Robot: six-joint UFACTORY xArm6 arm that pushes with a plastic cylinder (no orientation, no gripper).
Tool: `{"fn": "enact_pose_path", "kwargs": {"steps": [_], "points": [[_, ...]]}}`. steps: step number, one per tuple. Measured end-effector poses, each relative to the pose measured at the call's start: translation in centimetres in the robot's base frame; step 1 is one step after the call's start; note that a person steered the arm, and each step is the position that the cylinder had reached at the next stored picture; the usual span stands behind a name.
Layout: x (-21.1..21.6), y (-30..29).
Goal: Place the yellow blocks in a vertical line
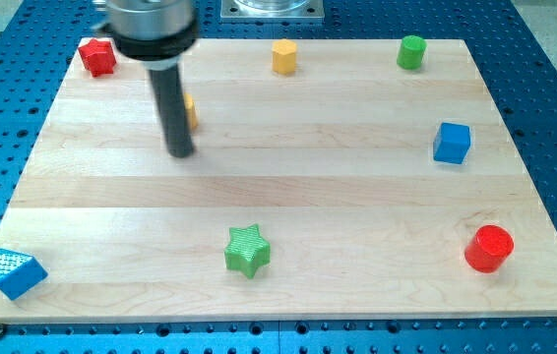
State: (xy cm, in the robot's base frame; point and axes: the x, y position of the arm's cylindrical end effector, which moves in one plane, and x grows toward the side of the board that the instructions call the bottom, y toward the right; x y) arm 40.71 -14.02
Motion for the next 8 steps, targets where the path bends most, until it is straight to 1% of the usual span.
{"fn": "enact_pose_path", "kwargs": {"steps": [1,2,3,4,5,6,7,8], "points": [[-4.0,-1.0],[-5.9,6.5],[-4.9,10.7],[-2.3,13.3],[-6.7,22.9],[-14.1,29.1],[-16.9,27.0],[-17.5,22.4]]}}
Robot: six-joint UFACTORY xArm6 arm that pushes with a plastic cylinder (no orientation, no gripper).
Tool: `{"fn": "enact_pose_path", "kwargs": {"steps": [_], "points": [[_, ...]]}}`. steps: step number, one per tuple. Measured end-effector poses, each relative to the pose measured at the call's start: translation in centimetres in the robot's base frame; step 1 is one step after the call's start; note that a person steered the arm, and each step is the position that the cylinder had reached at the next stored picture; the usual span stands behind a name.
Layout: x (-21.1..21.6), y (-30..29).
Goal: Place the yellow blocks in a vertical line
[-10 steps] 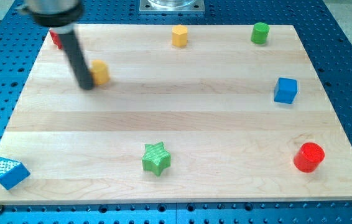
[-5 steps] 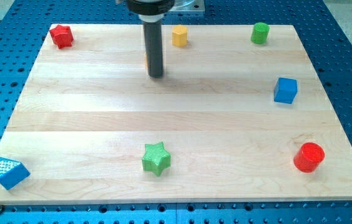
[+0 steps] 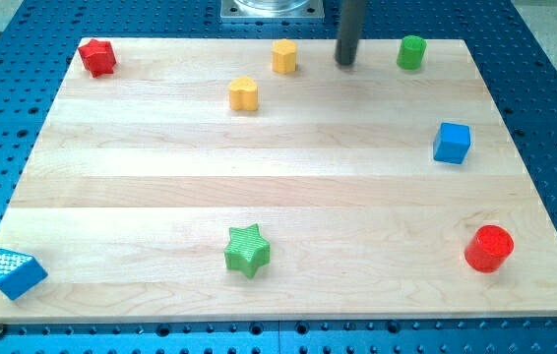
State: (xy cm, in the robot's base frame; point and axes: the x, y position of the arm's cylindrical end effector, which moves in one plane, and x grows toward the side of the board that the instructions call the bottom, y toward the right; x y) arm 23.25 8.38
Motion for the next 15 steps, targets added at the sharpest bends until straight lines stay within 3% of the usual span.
{"fn": "enact_pose_path", "kwargs": {"steps": [4,5,6,7,8,9,10,11,12,13,15], "points": [[0.0,-6.2],[5.7,-3.9],[13.8,-7.6],[11.9,-16.3],[9.6,-17.1],[10.2,-12.0],[10.6,-12.8],[16.8,-9.3],[14.5,-1.8],[9.3,-1.0],[8.6,-2.2]]}}
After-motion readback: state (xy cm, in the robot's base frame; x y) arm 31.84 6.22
